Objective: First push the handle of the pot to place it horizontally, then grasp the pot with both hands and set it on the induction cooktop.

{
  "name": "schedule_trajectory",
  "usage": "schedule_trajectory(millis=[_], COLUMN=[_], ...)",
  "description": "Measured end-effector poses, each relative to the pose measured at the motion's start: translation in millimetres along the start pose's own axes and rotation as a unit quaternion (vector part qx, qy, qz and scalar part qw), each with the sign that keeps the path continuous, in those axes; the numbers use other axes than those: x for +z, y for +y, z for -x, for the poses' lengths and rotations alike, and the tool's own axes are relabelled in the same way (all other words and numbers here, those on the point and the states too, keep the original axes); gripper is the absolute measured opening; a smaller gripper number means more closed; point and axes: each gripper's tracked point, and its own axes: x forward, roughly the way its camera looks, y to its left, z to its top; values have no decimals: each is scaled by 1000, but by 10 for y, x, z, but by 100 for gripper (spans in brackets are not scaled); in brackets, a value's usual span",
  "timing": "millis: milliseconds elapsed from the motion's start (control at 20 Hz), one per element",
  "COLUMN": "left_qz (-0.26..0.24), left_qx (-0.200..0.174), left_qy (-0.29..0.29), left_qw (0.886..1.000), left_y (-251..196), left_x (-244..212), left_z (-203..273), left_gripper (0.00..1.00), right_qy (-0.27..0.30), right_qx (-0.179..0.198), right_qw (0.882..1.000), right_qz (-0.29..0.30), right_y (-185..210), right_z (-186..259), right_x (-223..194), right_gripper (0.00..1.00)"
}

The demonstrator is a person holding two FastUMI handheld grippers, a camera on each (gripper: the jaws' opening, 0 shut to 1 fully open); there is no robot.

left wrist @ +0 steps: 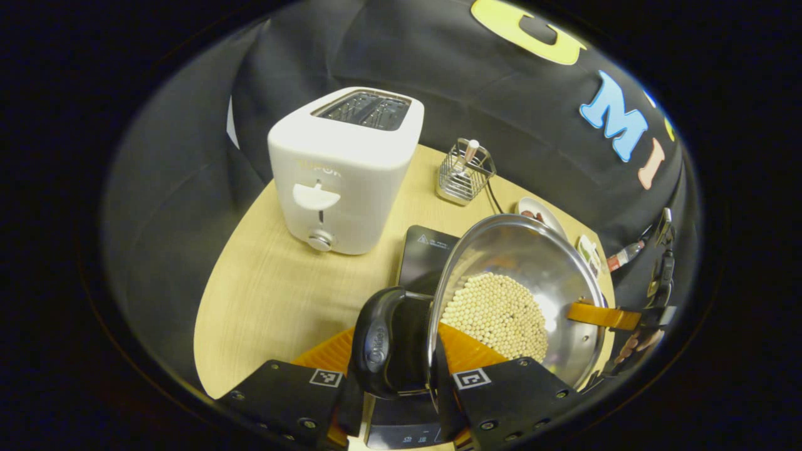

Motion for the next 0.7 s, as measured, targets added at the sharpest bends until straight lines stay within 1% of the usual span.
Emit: schedule_trajectory(millis=[50, 100, 150, 200, 250, 300, 350, 400, 450, 500, 550, 600, 650, 700], left_qz=[0, -1, -4, -7, -9, -11, -14, -17, -17, -18, -17, -18, -19, -19], left_qx=[-3, -6, -9, -10, -10, -11, -11, -12, -13, -14, -14, -14, -13, -13], left_qy=[3, 5, 3, 3, 2, -1, 0, -1, 0, 1, 1, 3, 5, 8], left_qw=[1000, 1000, 1000, 1000, 1000, 1000, 1000, 1000, 1000, 1000, 1000, 1000, 1000, 1000], left_y=[6, 6, 13, 8, 1, -4, -2, -1, 1, -6, -1, 1, -2, -1], left_x=[-5, 1, 10, 9, 16, 32, 28, 41, 38, 38, 36, 35, 25, 18], left_z=[-39, -49, -71, -84, -82, -61, -72, -66, -72, -80, -80, -84, -87, -91], left_gripper=[46, 52, 49, 46, 49, 52, 53, 49, 46, 49, 46, 46, 49, 49], right_qy=[0, 1, -3, -4, -2, -2, -1, 1, -2, -1, -3, -2, -2, -2], right_qx=[-2, -1, -1, -1, -1, 0, 2, 4, 6, 6, 6, 6, 7, 7], right_qw=[1000, 1000, 1000, 1000, 1000, 1000, 1000, 1000, 1000, 1000, 1000, 1000, 1000, 1000], right_qz=[-1, 0, 1, 1, 1, -1, -5, -6, -9, -8, -8, -8, -7, -6], right_y=[7, 4, -8, -31, -36, -48, -49, -52, -61, -65, -63, -64, -62, -64], right_z=[-14, -13, -30, -47, -68, -75, -84, -89, -98, -110, -100, -103, -104, -104], right_x=[3, 0, 20, 23, 14, 14, -8, -20, -20, -19, -17, -19, -22, -21], right_gripper=[48, 49, 53, 49, 52, 49, 49, 49, 53, 53, 52, 52, 49, 49])
